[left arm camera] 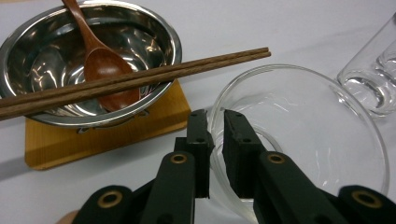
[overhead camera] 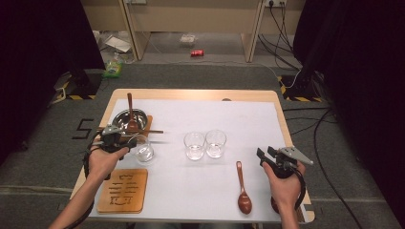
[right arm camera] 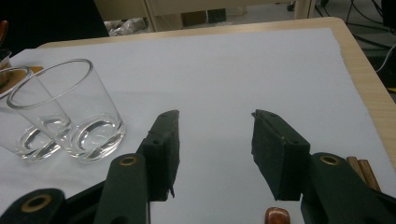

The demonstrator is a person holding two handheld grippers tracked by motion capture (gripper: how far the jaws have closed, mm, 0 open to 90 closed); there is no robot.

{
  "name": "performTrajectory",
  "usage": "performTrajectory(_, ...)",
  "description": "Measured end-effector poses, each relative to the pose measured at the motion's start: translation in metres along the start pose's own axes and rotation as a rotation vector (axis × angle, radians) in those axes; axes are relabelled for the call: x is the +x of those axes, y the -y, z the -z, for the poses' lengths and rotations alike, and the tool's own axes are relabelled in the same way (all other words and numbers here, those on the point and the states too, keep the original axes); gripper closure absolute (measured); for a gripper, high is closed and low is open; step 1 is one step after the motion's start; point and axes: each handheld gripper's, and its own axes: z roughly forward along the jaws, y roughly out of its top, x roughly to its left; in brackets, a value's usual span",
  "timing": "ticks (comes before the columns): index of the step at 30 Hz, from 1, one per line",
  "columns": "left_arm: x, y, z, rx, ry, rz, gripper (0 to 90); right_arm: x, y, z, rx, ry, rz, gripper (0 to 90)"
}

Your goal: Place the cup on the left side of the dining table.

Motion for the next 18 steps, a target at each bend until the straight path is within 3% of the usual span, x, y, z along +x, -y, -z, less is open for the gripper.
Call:
performTrajectory(11,0.0039,0.0024,-0.0085,0.029,0.008,0.022,80.6,-0.0011,0.0002,0.0000,0.000,0.002,0.003,51.9)
performTrajectory(18,0.0039,0.0010,-0.0088,0.000,0.028,0.048,78.7,-0.0003,0.0003,0.0002,0.004,0.000,0.005,51.8)
